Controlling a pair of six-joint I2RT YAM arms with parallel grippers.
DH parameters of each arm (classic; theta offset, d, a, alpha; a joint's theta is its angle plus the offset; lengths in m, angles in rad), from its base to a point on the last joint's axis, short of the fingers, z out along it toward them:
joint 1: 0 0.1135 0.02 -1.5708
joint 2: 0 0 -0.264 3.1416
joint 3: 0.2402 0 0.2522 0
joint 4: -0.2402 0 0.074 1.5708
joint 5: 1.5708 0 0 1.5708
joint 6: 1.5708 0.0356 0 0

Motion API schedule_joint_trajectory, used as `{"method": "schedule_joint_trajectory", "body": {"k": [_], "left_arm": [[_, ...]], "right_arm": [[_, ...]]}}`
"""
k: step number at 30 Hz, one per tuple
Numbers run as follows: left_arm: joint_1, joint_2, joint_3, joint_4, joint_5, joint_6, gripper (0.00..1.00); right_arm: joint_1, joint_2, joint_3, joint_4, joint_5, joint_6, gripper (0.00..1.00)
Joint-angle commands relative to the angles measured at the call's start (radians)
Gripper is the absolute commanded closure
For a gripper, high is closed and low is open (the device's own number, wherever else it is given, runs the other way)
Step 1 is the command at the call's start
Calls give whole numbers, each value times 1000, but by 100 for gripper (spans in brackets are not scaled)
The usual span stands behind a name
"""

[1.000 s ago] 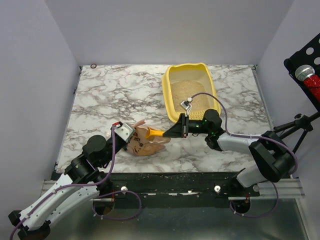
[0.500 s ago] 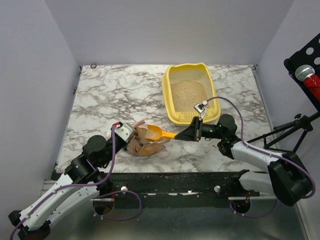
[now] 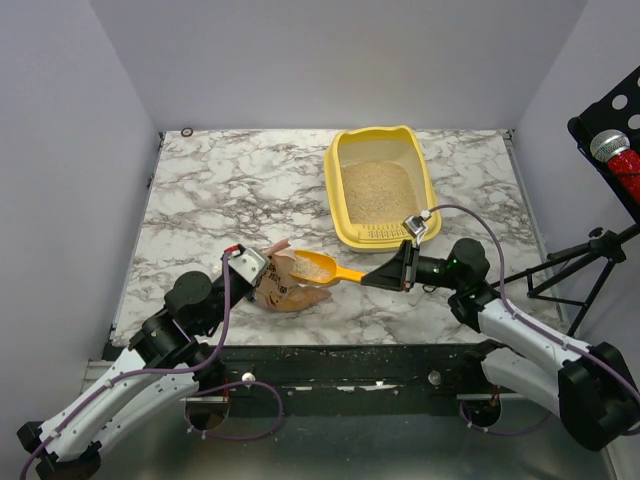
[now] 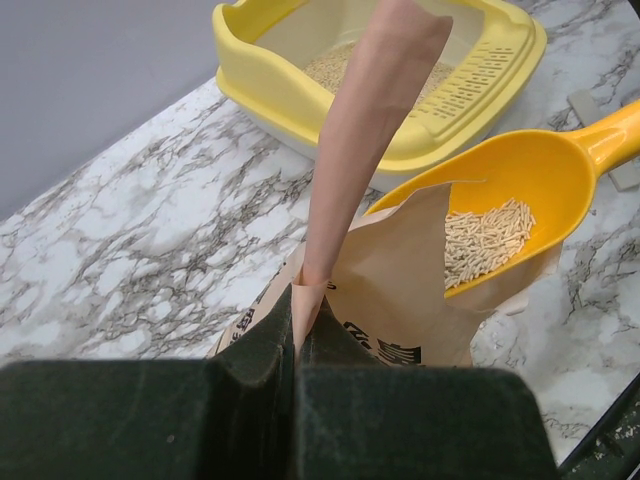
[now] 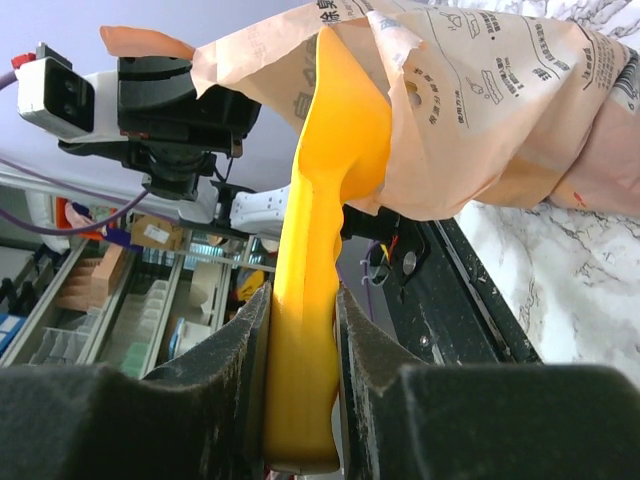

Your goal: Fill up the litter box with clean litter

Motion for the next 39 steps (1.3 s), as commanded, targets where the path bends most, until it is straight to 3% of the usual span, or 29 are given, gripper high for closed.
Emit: {"method": "schedule_joint_trajectory", "body": {"k": [1, 10, 16, 23, 31, 39], "left_arm": [[-4, -32, 5, 118, -23, 7, 100], [-2, -44, 5, 122, -98, 3, 100], [-4, -79, 4, 125, -259, 7, 100], [-4, -93, 7, 125, -303, 7, 100], [-4, -95, 4, 130, -275, -4, 100], [-2, -107, 4, 130, -258, -8, 100]], "right_arm": [[-19, -70, -11, -117, 33, 10, 100], [-22, -225, 0, -255, 94, 65, 100], [-22, -331, 59, -424, 168, 68, 100], [-22, -360, 95, -424, 290, 142, 100], [-22, -334, 110, -248, 500, 240, 100], [-36, -182, 127, -19, 714, 284, 100]]}}
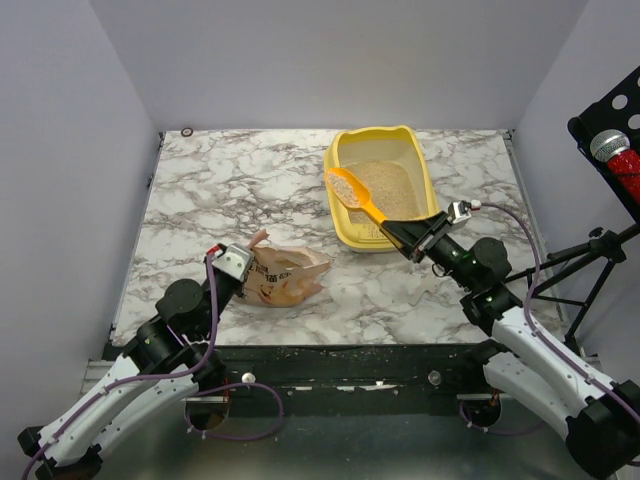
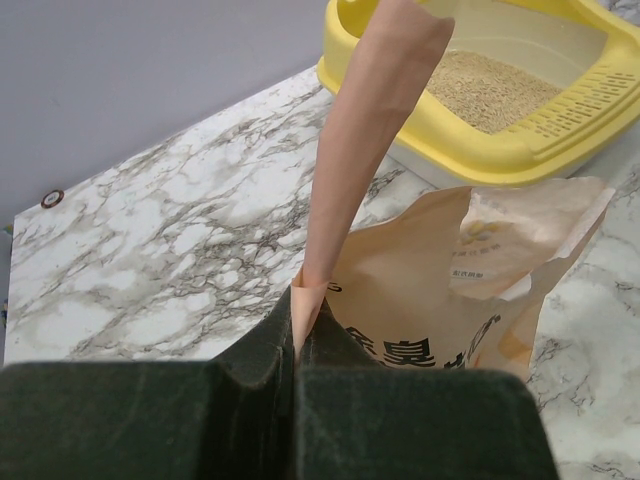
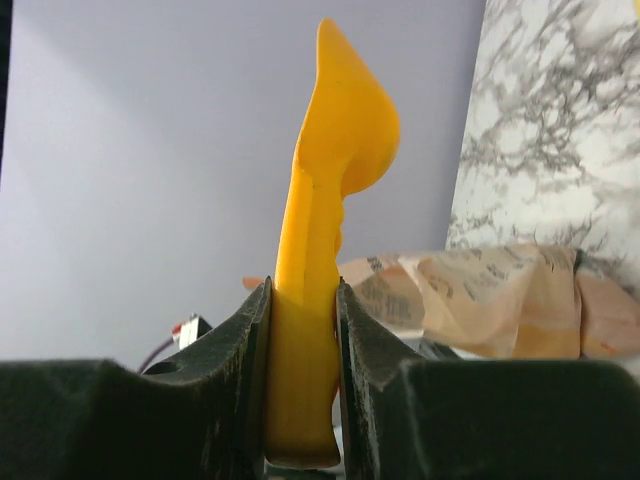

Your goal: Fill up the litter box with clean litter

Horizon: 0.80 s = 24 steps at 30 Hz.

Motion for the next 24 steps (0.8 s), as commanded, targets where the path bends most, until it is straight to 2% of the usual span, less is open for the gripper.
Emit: {"method": "schedule_joint_trajectory", "body": {"k": [1, 5, 10, 15, 17, 24], "left_arm": [[2, -32, 23, 131, -17, -7, 100], [2, -27, 21, 133, -17, -7, 100], [4, -30, 21, 131, -26, -6, 100], [2, -28, 21, 139, -31, -6, 100], [2, -25, 23, 140, -31, -9, 100], [4, -30, 24, 133, -42, -10, 100]], "right_arm": [[-24, 72, 37, 225, 183, 43, 100], [-66, 167, 60, 293, 248, 43, 100], [-156, 262, 78, 275, 296, 17, 100], [-202, 317, 170, 50, 265, -81, 100], [-201, 332, 222, -90, 286, -137, 100], [-207, 470, 449, -455, 282, -420, 100]]}}
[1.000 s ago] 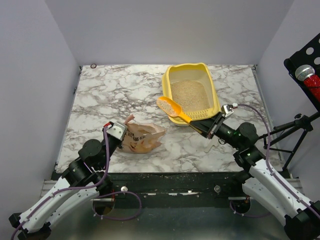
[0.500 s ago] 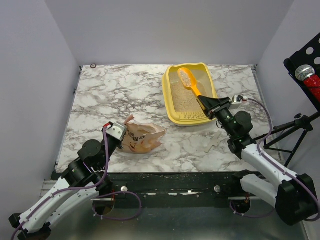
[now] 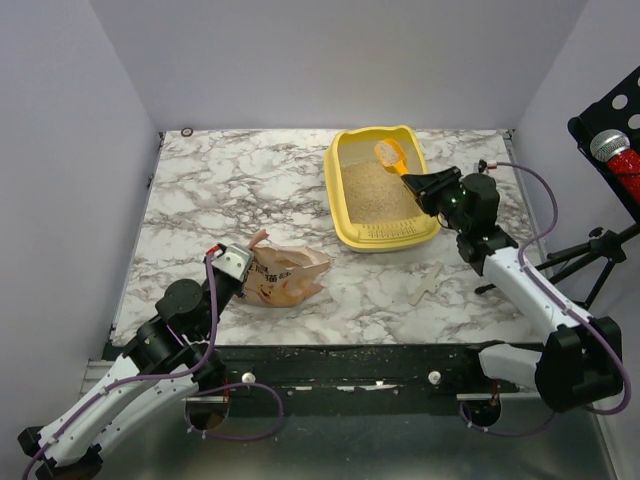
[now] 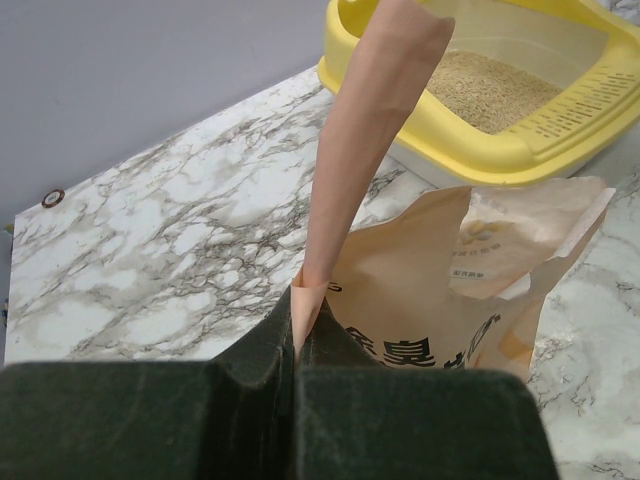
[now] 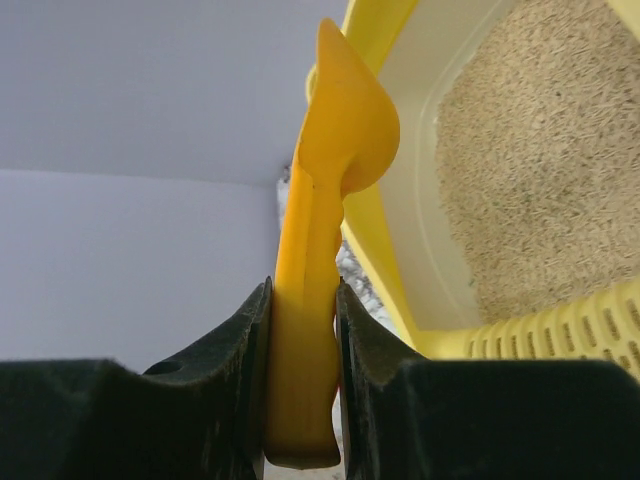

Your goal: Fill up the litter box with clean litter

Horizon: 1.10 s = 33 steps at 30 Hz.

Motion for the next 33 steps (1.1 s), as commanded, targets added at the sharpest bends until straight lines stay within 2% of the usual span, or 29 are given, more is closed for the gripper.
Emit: {"method": "schedule_joint_trajectory", "body": {"k": [1, 6, 13, 18, 24, 28, 33], "left_arm": [[4, -25, 27, 132, -42, -10, 100], [5, -33, 30, 128, -45, -10, 100], [7, -40, 30, 128, -74, -14, 100], [7, -36, 31, 126, -66, -13, 100], [7, -36, 34, 117, -60, -14, 100], [7, -37, 36, 114, -60, -13, 100], [7, -37, 36, 114, -57, -13, 100]], "right_arm": [[-7, 96, 150, -286, 18, -249, 100], [-7, 234, 328, -478, 59, -446, 100], [-7, 339, 532, -652, 63, -656, 100], [-4, 401, 728, -833, 76, -785, 100], [19, 462, 906, -1000, 178, -892, 100], [44, 488, 972, -1068, 152, -935, 100], [79, 446, 1003, -1083, 32, -973, 100]]}}
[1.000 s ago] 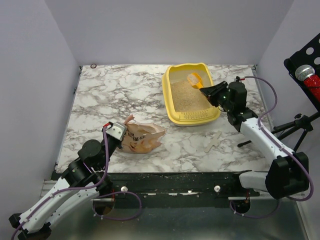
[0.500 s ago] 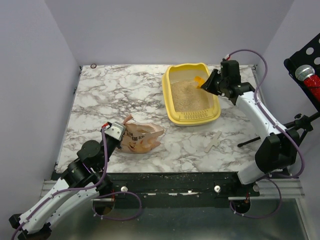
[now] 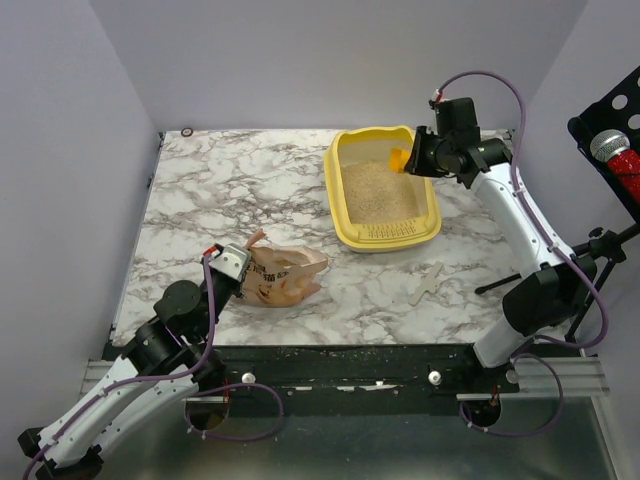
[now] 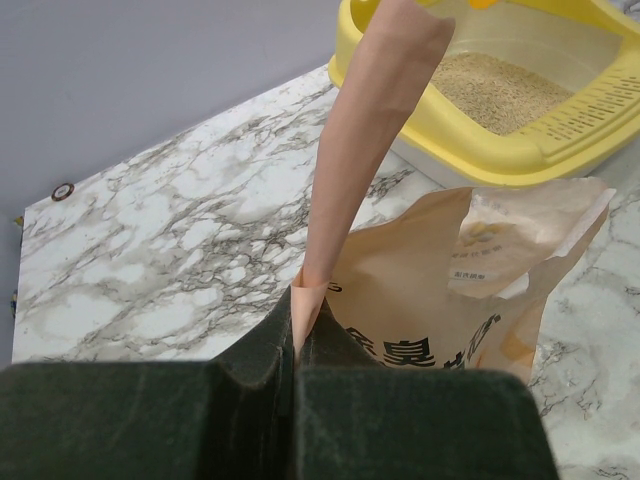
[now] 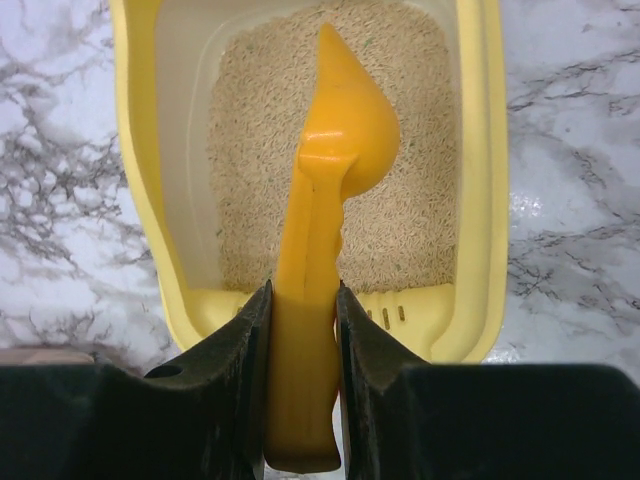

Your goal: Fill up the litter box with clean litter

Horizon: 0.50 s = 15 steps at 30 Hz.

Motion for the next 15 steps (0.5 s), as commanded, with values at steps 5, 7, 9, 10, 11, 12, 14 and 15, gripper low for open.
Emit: {"method": "schedule_joint_trajectory", "body": {"k": [5, 7, 9, 10, 11, 12, 14, 15], "left_arm": [[5, -27, 36, 122, -21, -7, 100], [6, -26, 36, 122, -2, -9, 100], [5, -21, 38, 117, 16, -7, 100], [6, -17, 38, 117, 19, -7, 100], [6, -12, 39, 114, 21, -7, 100], [5, -11, 41, 113, 21, -7, 100], [5, -9, 38, 113, 27, -6, 100], [6, -12, 38, 114, 30, -6, 100]], "right_arm": [[156, -93, 106, -61, -58, -136, 100], [190, -96, 129, -53, -110, -147, 100], [219, -90, 132, -27, -179, -147, 100], [231, -81, 124, -3, -220, -152, 100], [243, -70, 115, 32, -245, -152, 100], [252, -60, 103, 61, -259, -147, 100], [266, -33, 63, 132, -281, -133, 100], [274, -18, 46, 169, -299, -127, 100]]}}
